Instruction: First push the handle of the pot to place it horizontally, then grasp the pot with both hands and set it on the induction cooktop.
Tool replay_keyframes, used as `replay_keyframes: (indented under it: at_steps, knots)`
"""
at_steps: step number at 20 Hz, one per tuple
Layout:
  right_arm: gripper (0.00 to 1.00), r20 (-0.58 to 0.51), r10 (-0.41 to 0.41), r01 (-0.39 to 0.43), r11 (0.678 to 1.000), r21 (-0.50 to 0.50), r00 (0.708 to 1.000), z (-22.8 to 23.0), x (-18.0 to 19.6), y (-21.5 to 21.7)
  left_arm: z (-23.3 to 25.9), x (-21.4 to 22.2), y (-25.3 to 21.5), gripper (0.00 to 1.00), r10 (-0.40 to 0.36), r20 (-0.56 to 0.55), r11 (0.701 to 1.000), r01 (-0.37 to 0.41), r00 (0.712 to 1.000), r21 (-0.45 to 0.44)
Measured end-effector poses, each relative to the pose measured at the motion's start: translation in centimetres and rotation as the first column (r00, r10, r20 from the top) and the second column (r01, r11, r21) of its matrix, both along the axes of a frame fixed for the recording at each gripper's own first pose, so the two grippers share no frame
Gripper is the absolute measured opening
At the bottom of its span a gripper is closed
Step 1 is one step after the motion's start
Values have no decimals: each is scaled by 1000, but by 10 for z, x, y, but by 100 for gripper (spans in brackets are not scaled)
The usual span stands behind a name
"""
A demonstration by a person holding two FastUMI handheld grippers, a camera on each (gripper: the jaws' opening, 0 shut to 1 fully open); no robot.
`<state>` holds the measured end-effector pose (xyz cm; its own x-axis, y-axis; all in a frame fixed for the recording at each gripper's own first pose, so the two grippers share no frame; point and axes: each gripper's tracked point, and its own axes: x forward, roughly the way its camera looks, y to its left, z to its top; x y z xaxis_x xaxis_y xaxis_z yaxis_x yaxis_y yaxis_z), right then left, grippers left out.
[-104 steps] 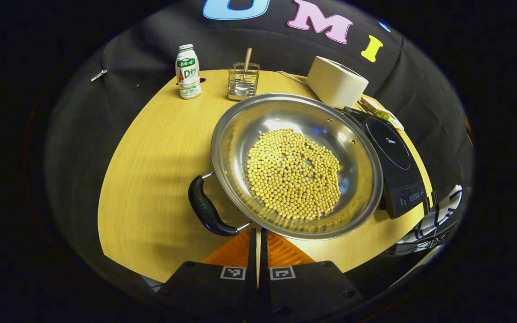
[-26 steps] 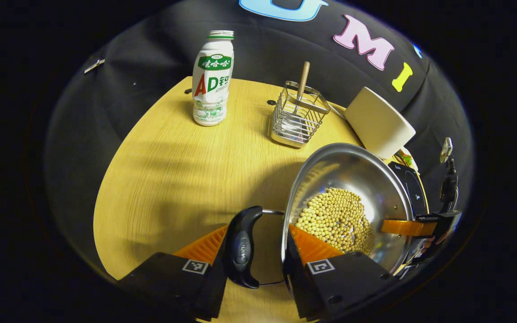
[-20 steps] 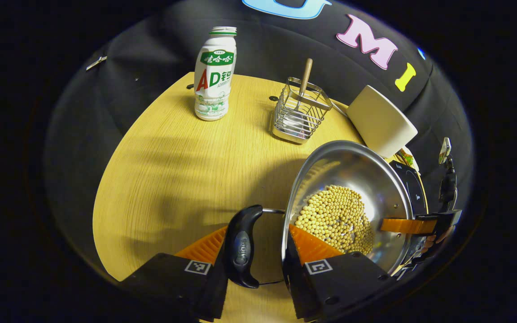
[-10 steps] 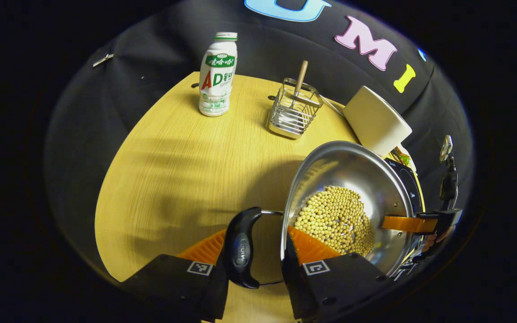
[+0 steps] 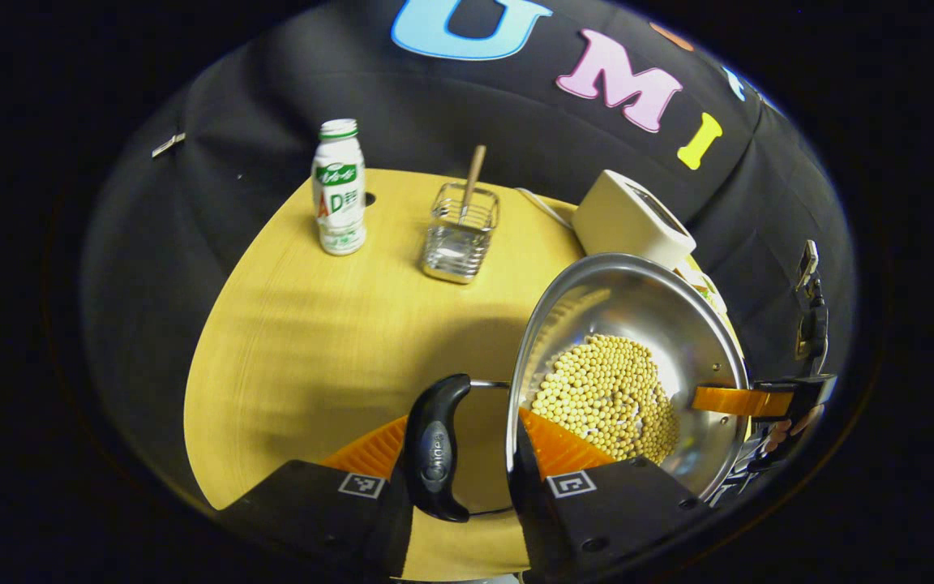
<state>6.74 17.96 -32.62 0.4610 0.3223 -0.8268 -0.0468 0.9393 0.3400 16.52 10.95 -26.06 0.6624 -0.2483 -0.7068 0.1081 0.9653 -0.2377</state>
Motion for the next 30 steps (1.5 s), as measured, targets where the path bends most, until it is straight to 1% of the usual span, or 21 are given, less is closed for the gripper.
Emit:
replay_keyframes:
  at_steps: [1, 2, 4, 5, 7, 8, 9, 10, 11, 12, 13, 14, 15, 16, 18, 19, 20, 24, 27, 28, 30]
  knots:
    - [51, 7, -13, 13, 1000, 0, 1000, 5, 1, -12, 5, 1, -12, 58, -10, 8, 1000, 10, 1000, 2]
    - [56, 15, -24, 24, 1000, 0, 1000, 11, 1, -25, 11, 4, -24, 58, -20, 12, 1000, 20, 1000, 2]
    - [51, 30, -44, 44, 999, -3, 999, 21, 3, -50, 20, 7, -51, 58, -47, 23, 999, 47, 999, 2]
    - [56, 37, -57, 57, 998, -4, 998, 25, 4, -63, 24, 9, -65, 58, -58, 27, 998, 58, 998, 1]
    - [56, 48, -83, 83, 996, -9, 995, 31, 6, -91, 28, 14, -95, 58, -75, 34, 997, 75, 997, -7]
    - [51, 50, -95, 96, 995, -14, 994, 32, 7, -107, 30, 17, -111, 58, -86, 36, 996, 87, 996, -7]
    - [56, 48, -106, 106, 994, -18, 993, 34, 7, -124, 30, 18, -127, 58, -97, 37, 995, 97, 995, -8]
    - [51, 45, -117, 118, 993, -20, 992, 34, 7, -138, 30, 20, -141, 58, -107, 37, 994, 108, 994, -9]
    - [51, 41, -127, 128, 991, -23, 991, 33, 7, -151, 29, 22, -157, 58, -117, 34, 993, 118, 992, -9]
    - [56, 40, -137, 138, 990, -26, 990, 33, 7, -165, 29, 25, -171, 58, -126, 33, 992, 126, 992, -10]
    - [56, 38, -143, 144, 989, -28, 989, 32, 7, -178, 27, 27, -184, 58, -132, 30, 991, 133, 991, -11]
    - [51, 35, -151, 152, 988, -29, 988, 31, 8, -189, 25, 28, -197, 58, -137, 26, 990, 137, 990, -14]
    - [56, 32, -158, 159, 987, -29, 987, 30, 10, -200, 23, 29, -208, 58, -140, 21, 990, 140, 990, -16]
    - [51, 31, -162, 163, 986, -31, 986, 29, 13, -211, 21, 31, -218, 58, -142, 19, 990, 142, 990, -18]
    - [51, 28, -165, 166, 986, -34, 986, 25, 17, -230, 16, 36, -237, 58, -140, 16, 990, 140, 990, -22]
    - [51, 25, -165, 166, 986, -34, 986, 22, 19, -238, 13, 38, -246, 58, -136, 12, 990, 137, 991, -23]
    - [55, 19, -163, 164, 986, -34, 986, 19, 21, -246, 10, 40, -253, 58, -133, 6, 991, 133, 991, -23]
    - [56, 3, -141, 141, 989, -31, 990, 5, 38, -263, 0, 47, -272, 58, -102, -2, 995, 102, 995, -22]
    - [55, -12, -117, 116, 993, -27, 993, -11, 51, -260, -8, 47, -280, 58, -69, -13, 997, 69, 998, -22]
    - [51, -17, -111, 110, 994, -24, 994, -16, 54, -257, -12, 49, -283, 58, -61, -16, 998, 61, 998, -22]
    - [51, -30, -102, 101, 995, -20, 994, -25, 60, -252, -19, 53, -287, 59, -48, -25, 999, 48, 999, -17]
